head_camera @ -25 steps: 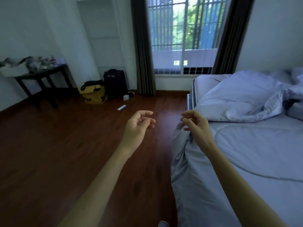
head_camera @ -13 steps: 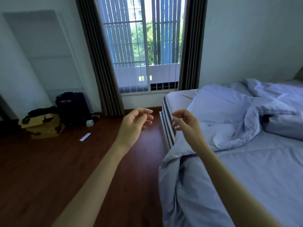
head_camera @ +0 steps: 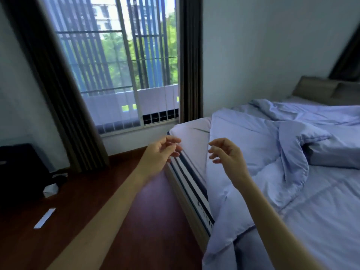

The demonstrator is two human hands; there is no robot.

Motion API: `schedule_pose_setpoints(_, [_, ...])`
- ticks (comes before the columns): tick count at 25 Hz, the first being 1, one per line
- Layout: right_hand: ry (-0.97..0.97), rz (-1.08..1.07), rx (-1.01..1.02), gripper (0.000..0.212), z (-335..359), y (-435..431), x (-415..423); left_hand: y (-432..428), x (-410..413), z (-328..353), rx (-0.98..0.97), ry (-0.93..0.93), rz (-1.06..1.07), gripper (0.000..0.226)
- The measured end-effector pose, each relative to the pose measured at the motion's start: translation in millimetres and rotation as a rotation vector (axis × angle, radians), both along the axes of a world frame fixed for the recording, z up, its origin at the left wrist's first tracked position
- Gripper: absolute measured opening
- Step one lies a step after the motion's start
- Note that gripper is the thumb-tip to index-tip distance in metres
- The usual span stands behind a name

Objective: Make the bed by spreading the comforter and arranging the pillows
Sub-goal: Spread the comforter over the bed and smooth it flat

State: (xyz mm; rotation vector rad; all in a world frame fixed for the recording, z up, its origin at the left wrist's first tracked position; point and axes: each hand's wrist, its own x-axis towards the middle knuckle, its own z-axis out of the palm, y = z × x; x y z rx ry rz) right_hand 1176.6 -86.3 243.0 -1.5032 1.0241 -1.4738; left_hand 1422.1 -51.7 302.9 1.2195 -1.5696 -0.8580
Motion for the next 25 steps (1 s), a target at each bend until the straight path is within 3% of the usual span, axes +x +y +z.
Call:
schedule_pose_setpoints(5, [-0.026, -0.218, 0.086, 0.012, -22.5, -43.9, -16.4, -109.7, -16.5, 4.8, 0.014, 0.011, -0.230, 0.023])
schedule_pose_setpoints(10, [-0.079, -0.535, 0.216, 0.015, -61.2, -90.6, -83.0, -204.3, -88.6, -44.4, 0.067, -0.094, -0.506, 0.021])
schedule_pose_setpoints(15, [-0.194, -0.901, 0.218, 0.012, -100.2, -140.0, -140.9, -279.9, -159.3, -72.5, 0.104, -0.199, -0.753, 0.023])
schedule_pose_setpoints(19, [-0.253, -1.050, 0.256, 0.010, -125.1, -151.6, -166.4, -328.1, -207.3, -80.0, 0.131, -0.245, -0.895, 0.023])
schedule_pose_setpoints(23, [-0.263, -1.251, 0.430, 0.012, -180.9, -139.8, -194.3, -343.0, -248.1, -101.1, 0.198, -0.273, -1.027, 0.023])
schedule_pose_setpoints(25, [-0.238, -1.387, 0.680, 0.018, -234.4, -123.2, -205.4, -342.4, -266.9, -117.6, 0.246, -0.318, -1.134, 0.022])
